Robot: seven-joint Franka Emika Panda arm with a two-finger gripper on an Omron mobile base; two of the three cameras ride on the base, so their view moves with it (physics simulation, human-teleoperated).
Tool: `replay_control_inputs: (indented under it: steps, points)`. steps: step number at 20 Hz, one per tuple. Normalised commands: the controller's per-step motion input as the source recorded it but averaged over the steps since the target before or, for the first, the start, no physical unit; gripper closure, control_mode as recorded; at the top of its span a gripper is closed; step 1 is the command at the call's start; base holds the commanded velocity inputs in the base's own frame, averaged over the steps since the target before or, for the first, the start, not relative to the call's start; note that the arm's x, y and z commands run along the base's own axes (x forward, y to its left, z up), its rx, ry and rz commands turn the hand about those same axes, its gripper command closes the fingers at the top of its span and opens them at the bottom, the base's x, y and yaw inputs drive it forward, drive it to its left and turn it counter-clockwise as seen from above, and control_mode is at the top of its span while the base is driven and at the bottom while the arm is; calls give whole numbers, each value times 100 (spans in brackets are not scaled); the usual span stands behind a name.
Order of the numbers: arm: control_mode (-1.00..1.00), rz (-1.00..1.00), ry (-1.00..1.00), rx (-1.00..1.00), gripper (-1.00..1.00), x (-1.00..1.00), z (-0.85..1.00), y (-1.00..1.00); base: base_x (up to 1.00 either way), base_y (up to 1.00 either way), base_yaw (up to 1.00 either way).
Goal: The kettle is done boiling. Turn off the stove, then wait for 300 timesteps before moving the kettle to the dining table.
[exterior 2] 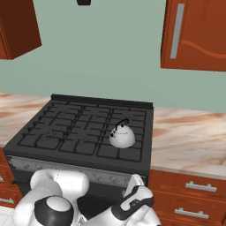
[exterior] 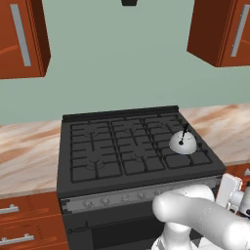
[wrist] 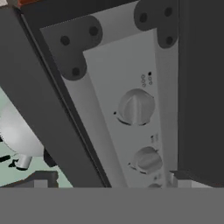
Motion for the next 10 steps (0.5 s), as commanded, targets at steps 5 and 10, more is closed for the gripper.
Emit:
replay_control_inputs:
  steps: [5, 10]
  points:
    - [-100, -3, 0, 0, -100, 25, -16, 0, 0, 0, 0]
    - [-100, -2, 0, 0, -100, 21, -17, 0, 0, 0, 0]
